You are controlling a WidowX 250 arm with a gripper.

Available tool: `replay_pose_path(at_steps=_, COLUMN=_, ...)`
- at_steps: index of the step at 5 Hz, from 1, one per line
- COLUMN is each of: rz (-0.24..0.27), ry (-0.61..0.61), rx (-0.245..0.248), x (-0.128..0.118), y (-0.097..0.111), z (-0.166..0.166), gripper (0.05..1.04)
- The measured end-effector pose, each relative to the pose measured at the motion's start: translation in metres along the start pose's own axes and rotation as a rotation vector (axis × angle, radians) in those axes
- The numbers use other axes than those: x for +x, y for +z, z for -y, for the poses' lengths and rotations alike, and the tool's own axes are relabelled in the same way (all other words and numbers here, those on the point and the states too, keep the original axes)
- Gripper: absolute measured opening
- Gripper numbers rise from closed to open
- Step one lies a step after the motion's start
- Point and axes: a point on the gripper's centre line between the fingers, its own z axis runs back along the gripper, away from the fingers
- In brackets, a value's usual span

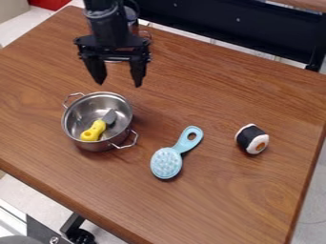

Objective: Move the yellow knife to the left side of the silver pot

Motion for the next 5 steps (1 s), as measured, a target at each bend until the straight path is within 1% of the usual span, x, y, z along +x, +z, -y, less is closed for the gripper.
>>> replay_pose_path(at_steps=1, rz=-0.004, ry=-0.041, rx=0.004, x=-0.021, y=0.001, z=-0.008, gripper=1.001)
replay_pose_path(at_steps=2, rz=-0.015, ry=-0.070, rx=0.017, x=-0.036, y=-0.006, z=-0.015, gripper=1.001)
replay_pose_path(at_steps=3, rz=-0.013, ry=-0.073, rx=0.036, x=-0.044, y=-0.014, z=-0.021, gripper=1.001)
replay_pose_path(at_steps=4, rz=0.014, ry=-0.086, rx=0.055, x=-0.042, y=-0.016, z=-0.024, gripper=1.001)
replay_pose_path(at_steps=5, rz=0.039, ry=-0.084, rx=0.061, x=-0.040, y=-0.018, z=-0.028, gripper=1.001)
